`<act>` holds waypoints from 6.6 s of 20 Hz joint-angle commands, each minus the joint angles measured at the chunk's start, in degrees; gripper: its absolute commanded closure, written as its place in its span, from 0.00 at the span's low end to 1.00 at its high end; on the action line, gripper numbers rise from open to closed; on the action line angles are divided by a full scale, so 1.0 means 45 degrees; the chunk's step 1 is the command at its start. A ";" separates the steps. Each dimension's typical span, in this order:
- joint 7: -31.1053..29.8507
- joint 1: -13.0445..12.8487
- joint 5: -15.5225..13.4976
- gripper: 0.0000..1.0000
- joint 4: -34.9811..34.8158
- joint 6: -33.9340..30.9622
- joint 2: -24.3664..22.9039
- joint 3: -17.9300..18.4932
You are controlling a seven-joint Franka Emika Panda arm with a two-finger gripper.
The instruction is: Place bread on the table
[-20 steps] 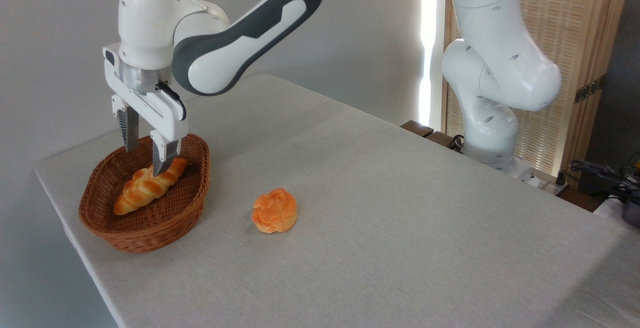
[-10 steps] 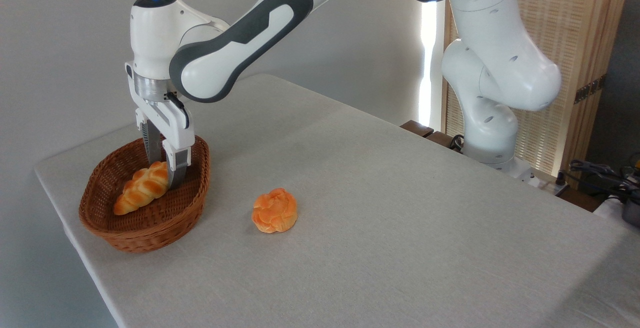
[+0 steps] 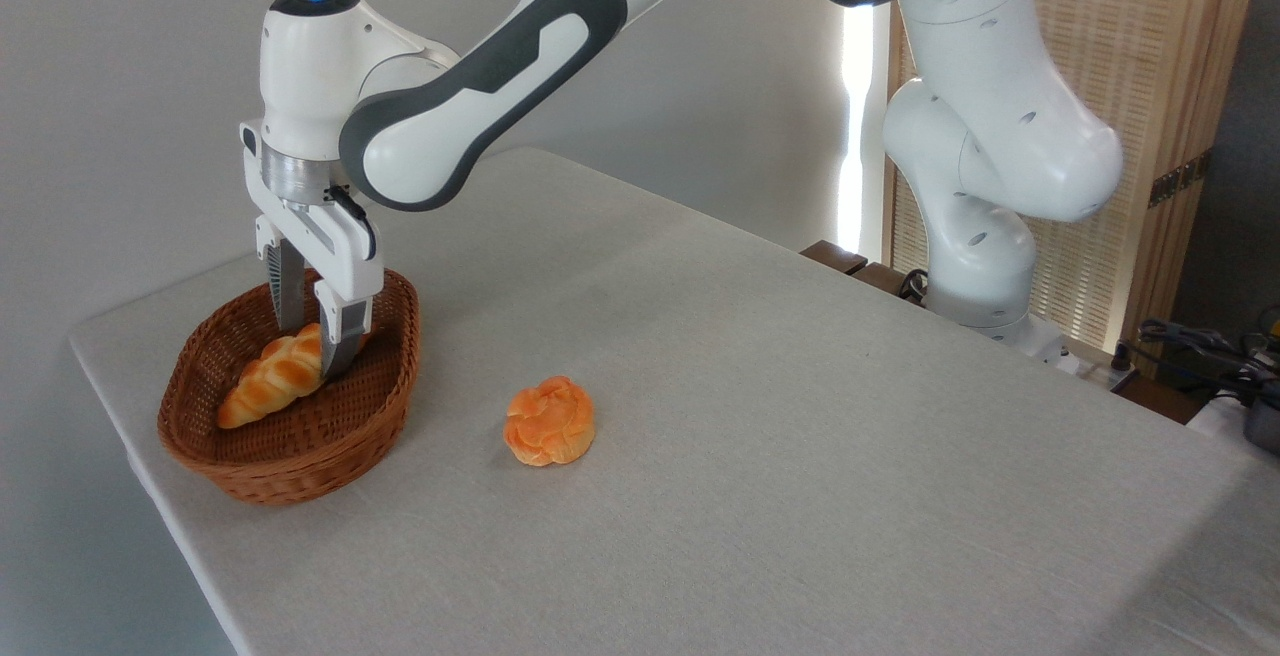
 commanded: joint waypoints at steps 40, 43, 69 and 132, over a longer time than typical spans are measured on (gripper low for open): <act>0.1924 0.2176 -0.1836 0.57 0.2428 -0.5892 -0.1024 -0.0345; 0.4128 0.3073 -0.3064 0.55 0.2409 -0.7473 -0.2038 -0.0189; 1.3140 0.4054 -0.4807 0.00 -0.4720 -0.8493 -0.6827 0.0084; 0.8511 -0.0360 -0.2190 0.00 0.2058 -1.0408 -0.4913 0.7175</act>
